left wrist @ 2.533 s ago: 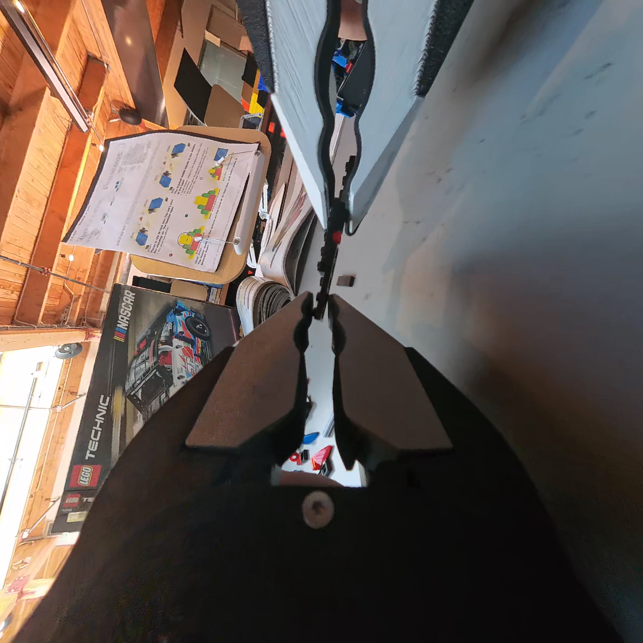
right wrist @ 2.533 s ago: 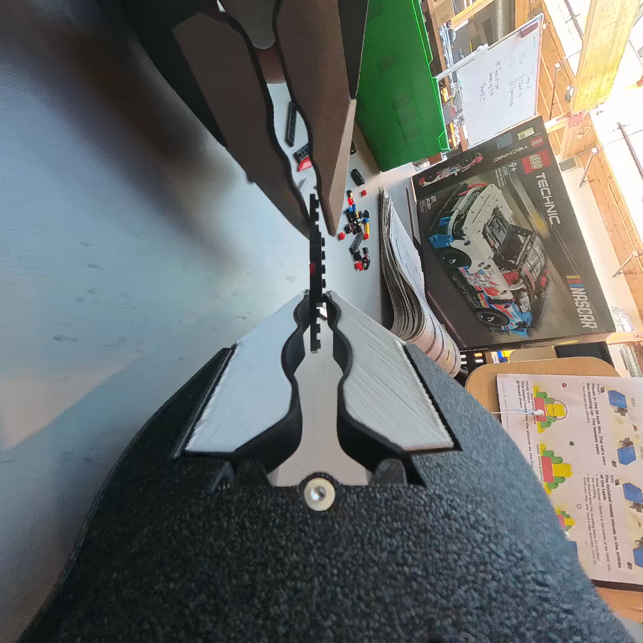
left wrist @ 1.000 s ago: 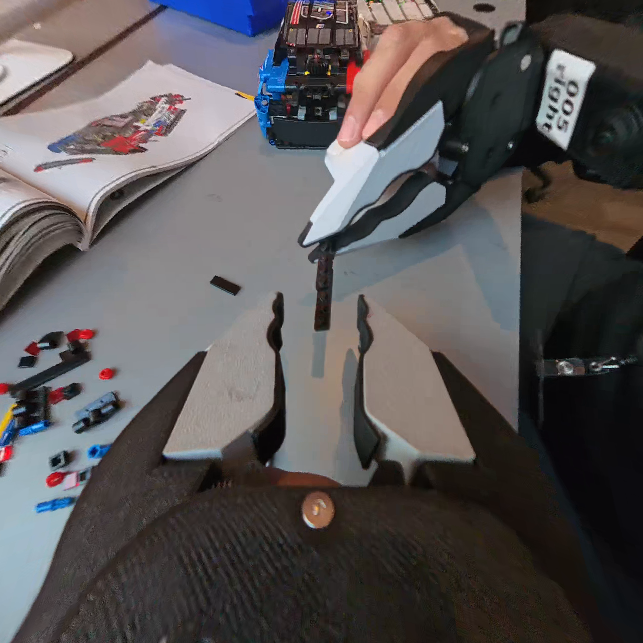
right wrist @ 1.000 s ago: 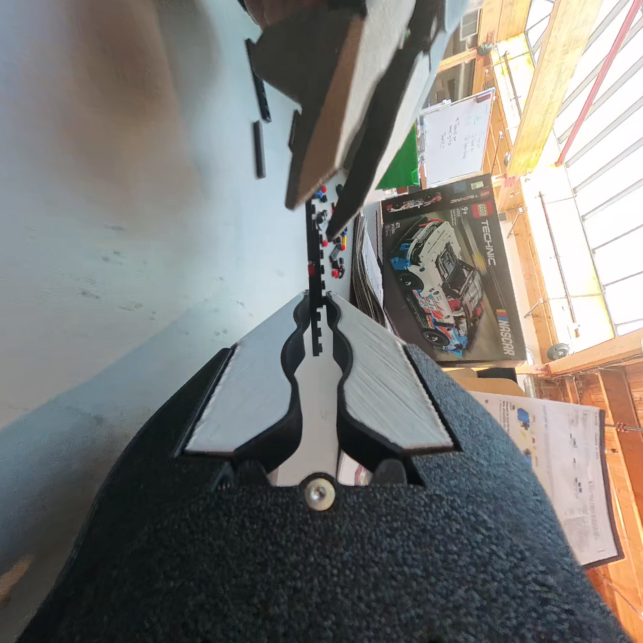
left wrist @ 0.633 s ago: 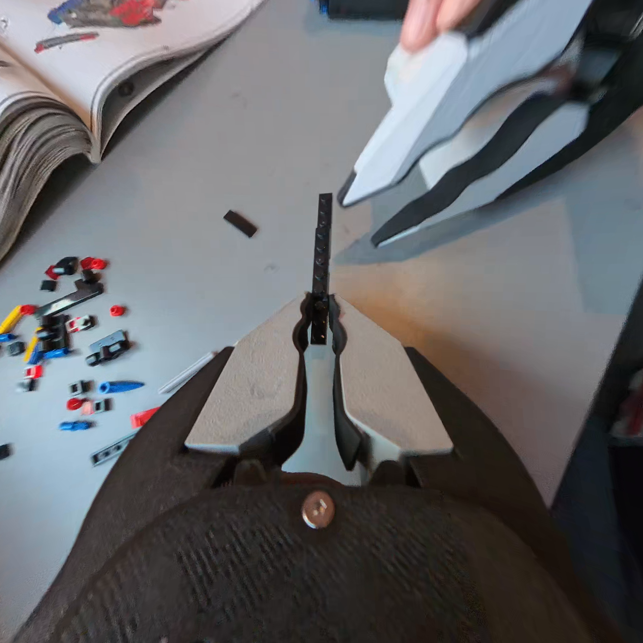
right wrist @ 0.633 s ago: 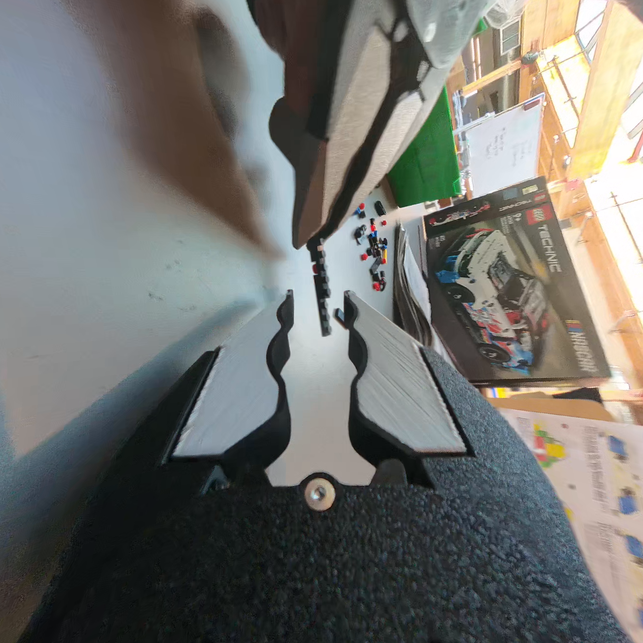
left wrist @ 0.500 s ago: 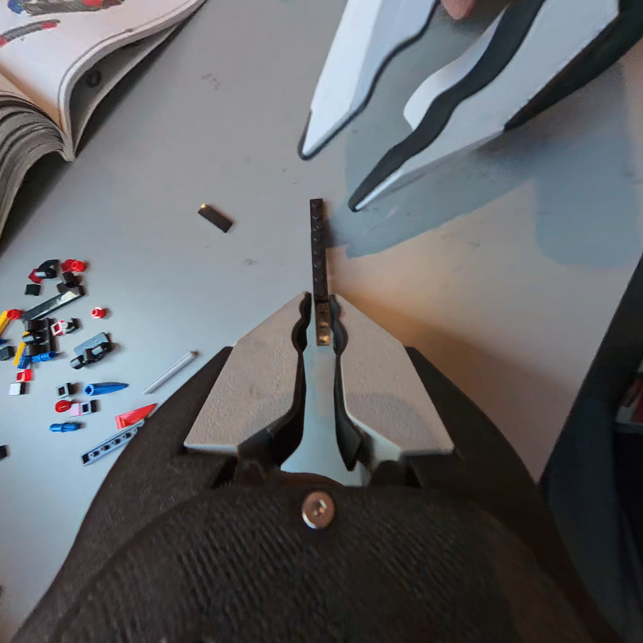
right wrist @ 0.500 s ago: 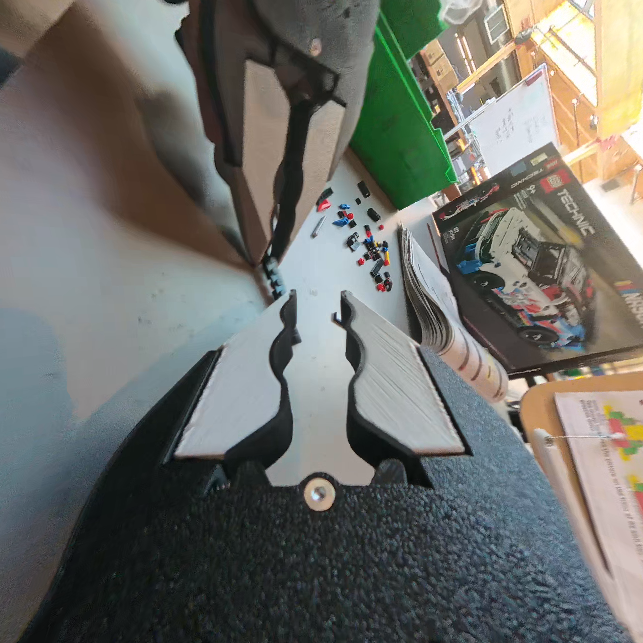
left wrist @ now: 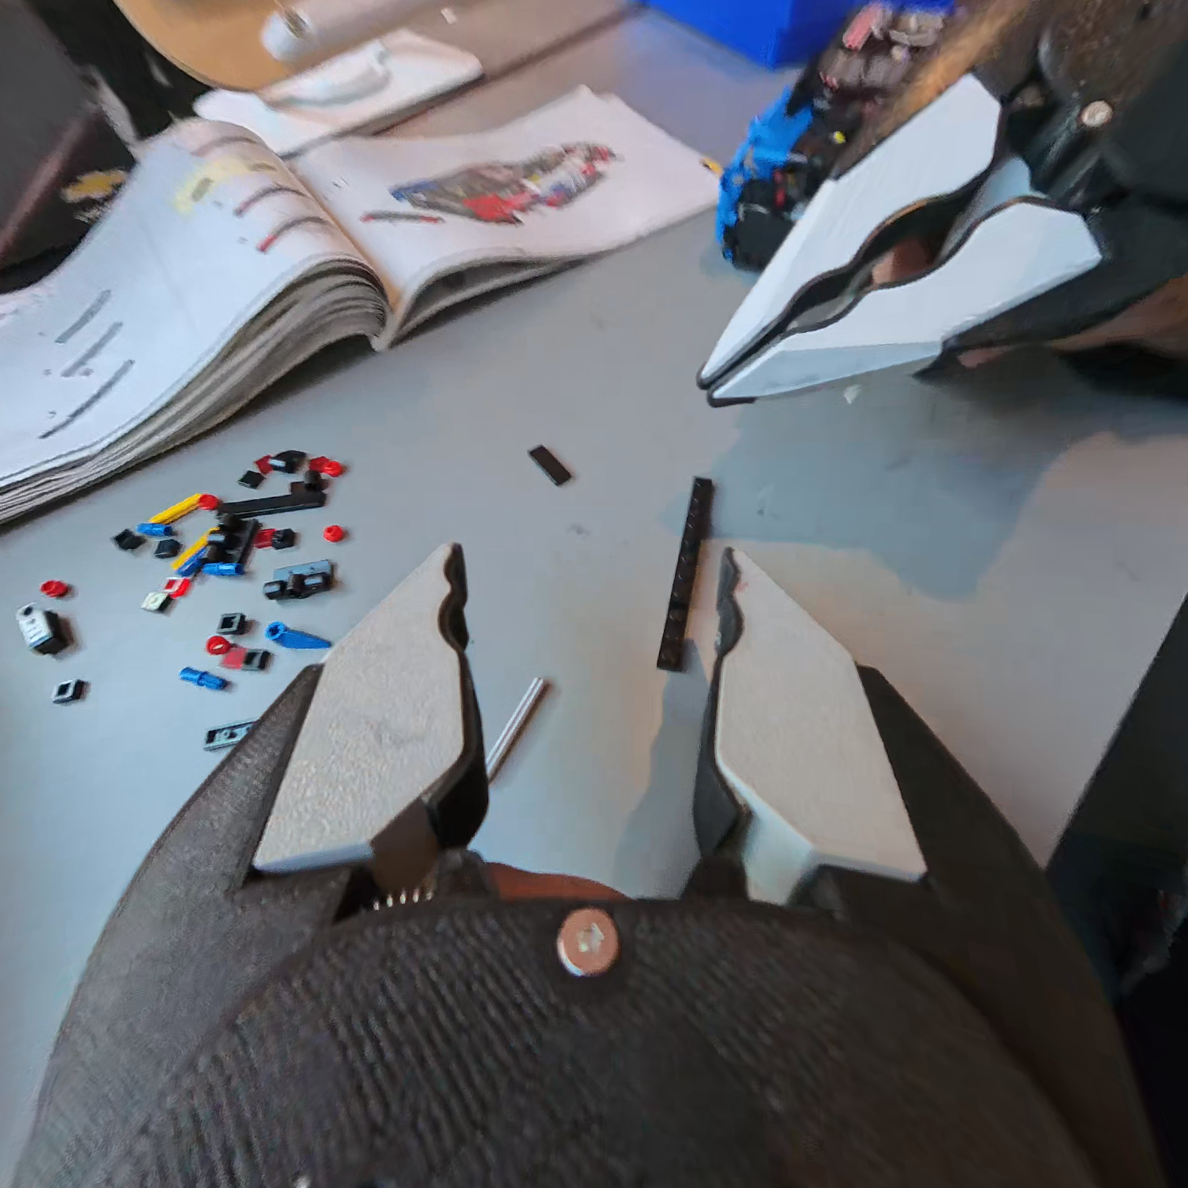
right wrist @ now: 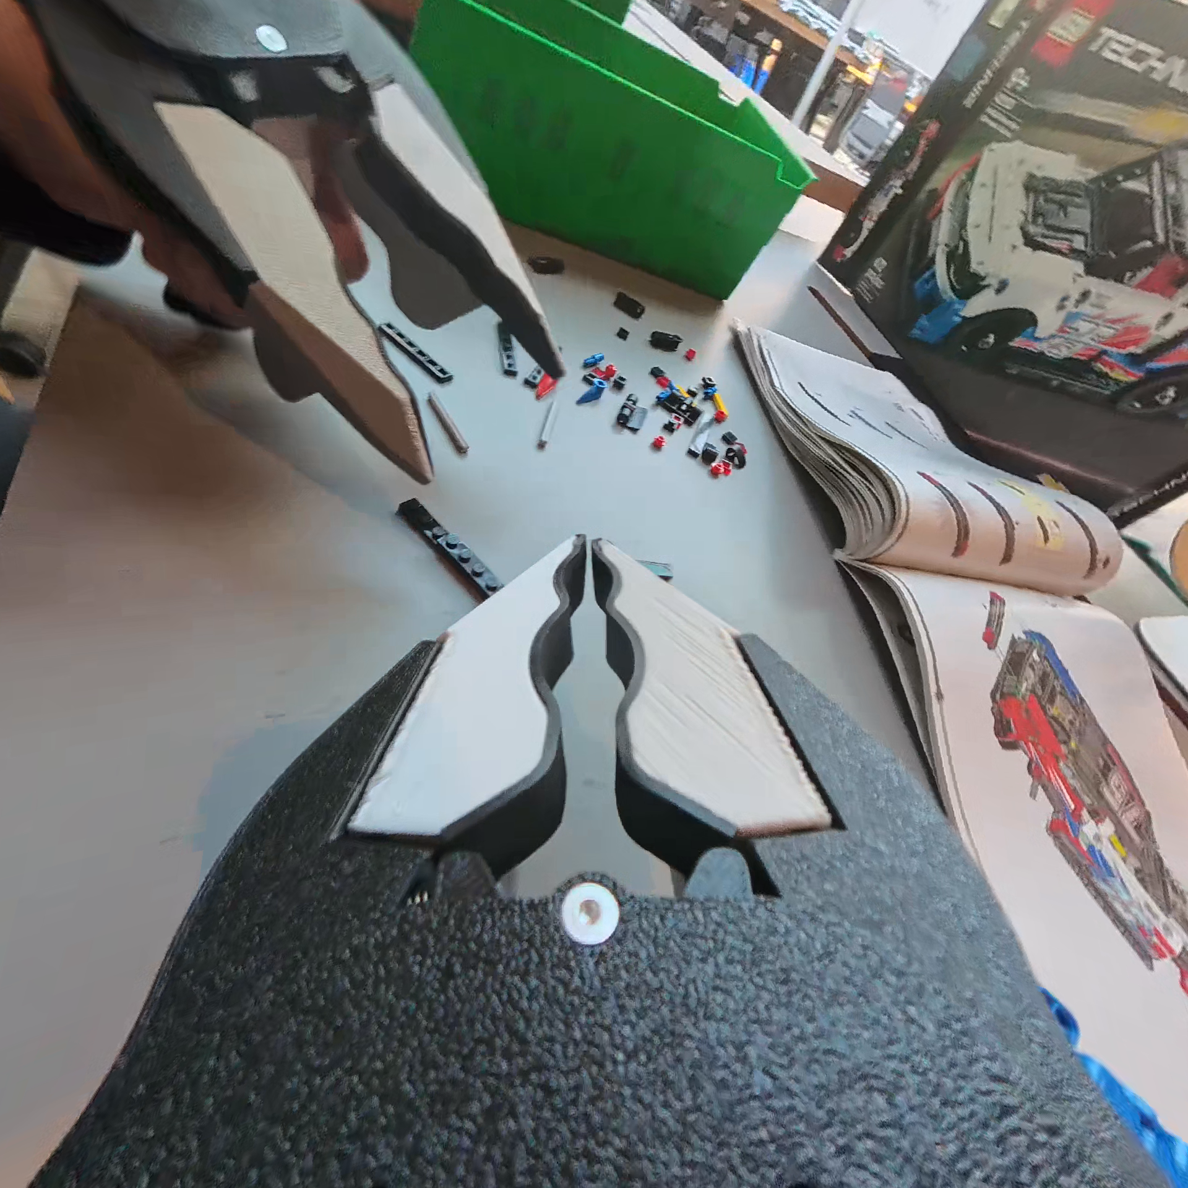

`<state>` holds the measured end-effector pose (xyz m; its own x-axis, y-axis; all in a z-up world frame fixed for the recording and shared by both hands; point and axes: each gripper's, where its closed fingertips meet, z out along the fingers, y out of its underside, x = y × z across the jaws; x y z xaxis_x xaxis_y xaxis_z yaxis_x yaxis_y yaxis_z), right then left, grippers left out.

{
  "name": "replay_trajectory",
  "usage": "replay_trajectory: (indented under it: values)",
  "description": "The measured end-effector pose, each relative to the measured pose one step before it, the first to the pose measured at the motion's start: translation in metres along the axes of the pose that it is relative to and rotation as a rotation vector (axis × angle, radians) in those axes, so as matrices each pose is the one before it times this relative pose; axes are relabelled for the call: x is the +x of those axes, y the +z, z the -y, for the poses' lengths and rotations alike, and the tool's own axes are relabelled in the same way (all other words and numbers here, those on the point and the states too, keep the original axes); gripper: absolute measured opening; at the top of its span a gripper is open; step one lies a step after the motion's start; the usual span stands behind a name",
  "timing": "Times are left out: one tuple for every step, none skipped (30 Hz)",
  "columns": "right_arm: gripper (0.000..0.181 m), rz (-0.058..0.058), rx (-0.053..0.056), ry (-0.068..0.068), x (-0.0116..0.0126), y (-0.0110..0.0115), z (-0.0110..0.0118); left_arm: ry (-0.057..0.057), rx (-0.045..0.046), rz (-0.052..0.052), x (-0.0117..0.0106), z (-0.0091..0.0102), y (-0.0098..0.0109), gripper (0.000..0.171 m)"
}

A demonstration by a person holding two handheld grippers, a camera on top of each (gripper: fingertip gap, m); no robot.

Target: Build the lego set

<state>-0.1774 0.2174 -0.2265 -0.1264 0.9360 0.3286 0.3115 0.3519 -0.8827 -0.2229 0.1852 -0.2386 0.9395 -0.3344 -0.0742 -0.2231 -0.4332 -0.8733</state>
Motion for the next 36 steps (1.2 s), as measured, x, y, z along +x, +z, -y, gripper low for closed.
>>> replay_trajectory:
  values:
    - [0.003, -0.0087, -0.0013, 0.0228, 0.00314, -0.00005, -0.00046, -0.0112, 0.03704, 0.0306, -0.00429, 0.00130, -0.00120, 0.080]
    - [0.007, 0.0007, -0.0018, 0.0158, 0.00149, 0.00014, -0.00041, -0.0036, 0.01707, 0.0054, -0.00135, 0.00195, -0.00181, 0.080]
    - [0.010, 0.0004, -0.0020, 0.0109, 0.00108, 0.00016, -0.00024, -0.0042, 0.02405, -0.0054, 0.00009, 0.00462, -0.00188, 0.082]
    - [0.012, -0.0029, -0.0026, 0.0088, 0.00126, 0.00018, -0.00036, 0.0073, 0.02004, -0.0120, 0.00097, 0.00450, -0.00192, 0.083]
    - [0.013, -0.0016, -0.0034, 0.0059, 0.00076, 0.00039, -0.00042, 0.0140, 0.00487, -0.0102, -0.00012, 0.00353, -0.00157, 0.084]
    - [0.014, -0.0015, -0.0030, 0.0048, 0.00073, 0.00032, -0.00037, 0.0022, -0.00116, -0.0017, -0.00267, 0.00348, -0.00094, 0.086]
    - [0.015, -0.0010, -0.0021, 0.0077, 0.00107, 0.00023, -0.00025, -0.0124, 0.00787, -0.0014, -0.00435, 0.00488, -0.00045, 0.085]
    - [0.015, 0.0027, 0.0001, 0.0131, 0.00110, 0.00010, 0.00003, -0.0242, 0.01718, -0.0118, -0.00479, 0.00666, 0.00027, 0.080]
    - [0.015, 0.0054, 0.0032, 0.0193, 0.00148, -0.00026, 0.00028, -0.0280, 0.01150, -0.0116, -0.00660, 0.00800, 0.00172, 0.082]
    - [0.015, 0.0074, 0.0060, 0.0234, 0.00173, -0.00069, 0.00076, -0.0094, -0.01063, -0.0213, -0.00723, 0.00736, 0.00315, 0.079]
    - [0.015, 0.0066, 0.0075, 0.0240, 0.00196, -0.00087, 0.00083, 0.0109, -0.02256, -0.0128, -0.01018, 0.00839, 0.00440, 0.075]
    - [0.015, 0.0021, 0.0075, 0.0215, 0.00213, -0.00082, 0.00088, 0.0272, -0.01378, -0.0028, -0.01309, 0.01132, 0.00503, 0.072]
    - [0.016, -0.0001, 0.0073, 0.0173, 0.00189, -0.00095, 0.00083, 0.0291, -0.01199, -0.0154, -0.01300, 0.01243, 0.00607, 0.062]
    - [0.016, 0.0028, 0.0063, 0.0147, 0.00096, -0.00075, 0.00075, 0.0164, -0.01237, -0.0294, -0.01264, 0.01291, 0.00776, 0.048]
    - [0.016, 0.0076, 0.0046, 0.0133, 0.00010, -0.00056, 0.00060, 0.0035, -0.01058, -0.0339, -0.01257, 0.01257, 0.00968, 0.037]
    - [0.016, 0.0101, 0.0020, 0.0099, -0.00061, -0.00030, 0.00028, 0.0023, -0.01094, -0.0265, -0.01291, 0.01155, 0.01134, 0.032]
    - [0.016, 0.0078, -0.0011, 0.0031, -0.00099, 0.00019, -0.00009, 0.0161, -0.01770, -0.0252, -0.01117, 0.00867, 0.01297, 0.029]
    - [0.016, 0.0064, -0.0035, -0.0052, -0.00179, 0.00048, -0.00043, 0.0224, -0.03015, -0.0273, -0.00908, 0.00491, 0.01450, 0.029]
    - [0.016, 0.0084, -0.0050, -0.0118, -0.00315, 0.00088, -0.00039, 0.0159, -0.03752, -0.0234, -0.00814, 0.00210, 0.01552, 0.027]
    - [0.016, 0.0062, -0.0030, -0.0137, -0.00363, 0.00082, -0.00005, 0.0045, -0.03524, -0.0186, -0.00717, 0.00079, 0.01577, 0.028]
    - [0.016, 0.0043, 0.0032, -0.0125, -0.00350, 0.00043, 0.00091, -0.0015, -0.03424, -0.0132, -0.00642, -0.00067, 0.01587, 0.033]
    - [0.016, 0.0037, 0.0050, -0.0113, -0.00305, 0.00015, 0.00100, -0.0009, -0.03146, -0.0030, -0.00695, -0.00228, 0.01536, 0.038]
    - [0.016, 0.0016, 0.0004, -0.0111, -0.00204, 0.00020, 0.00029, -0.0020, -0.03162, 0.0103, -0.00817, -0.00417, 0.01437, 0.037]
    - [0.016, -0.0020, -0.0026, -0.0105, -0.00088, 0.00029, -0.00031, -0.0044, -0.03949, 0.0174, -0.00828, -0.00665, 0.01316, 0.038]
    - [0.017, -0.0052, -0.0019, -0.0100, -0.00038, 0.00010, -0.00018, -0.0091, -0.04795, 0.0250, -0.00844, -0.00886, 0.01130, 0.041]
    - [0.018, -0.0047, -0.0039, -0.0111, -0.00059, 0.00012, -0.00056, -0.0072, -0.05871, 0.0394, -0.00952, -0.01122, 0.00902, 0.040]
    - [0.018, -0.0040, -0.0075, -0.0097, -0.00057, 0.00038, -0.00112, -0.0014, -0.05580, 0.0297, -0.00681, -0.01175, 0.00705, 0.039]
    - [0.018, -0.0019, -0.0065, -0.0071, -0.00067, 0.00020, -0.00101, -0.0058, -0.03274, 0.0088, -0.00243, -0.00965, 0.00440, 0.035]
    - [0.018, 0.0004, -0.0017, -0.0047, -0.00076, 0.00004, -0.00027, -0.0224, -0.00397, 0.0008, -0.00070, -0.00586, 0.00145, 0.030]
    - [0.018, -0.0006, 0.0010, -0.0019, -0.00020, -0.00019, 0.00013, -0.0265, 0.00555, -0.0002, -0.00044, -0.00398, -0.00077, 0.027]
    - [0.018, -0.0008, 0.0006, 0.0007, 0.00013, -0.00015, -0.00001, -0.0185, -0.00008, 0.0037, -0.00078, -0.00467, -0.00160, 0.025]
    - [0.018, -0.0002, -0.0005, 0.0022, 0.00017, -0.00018, -0.00008, -0.0094, -0.00878, 0.0142, -0.00221, -0.00588, -0.00127, 0.027]
    - [0.018, -0.0012, -0.0008, 0.0020, 0.00034, 0.00002, -0.00015, -0.0042, -0.00712, 0.0205, -0.00292, -0.00561, -0.00089, 0.029]
    - [0.018, -0.0021, -0.0017, 0.0005, 0.00030, 0.00029, -0.00020, -0.0034, -0.00460, 0.0141, -0.00166, -0.00532, -0.00061, 0.030]
    - [0.018, -0.0017, -0.0035, -0.0011, 0.00006, 0.00040, -0.00040, -0.0067, -0.00363, 0.0050, -0.00028, -0.00473, -0.00028, 0.029]
    - [0.018, -0.0017, -0.0043, -0.0033, -0.00010, 0.00052, -0.00060, -0.0088, -0.00355, -0.0010, 0.00028, -0.00390, -0.00049, 0.027]
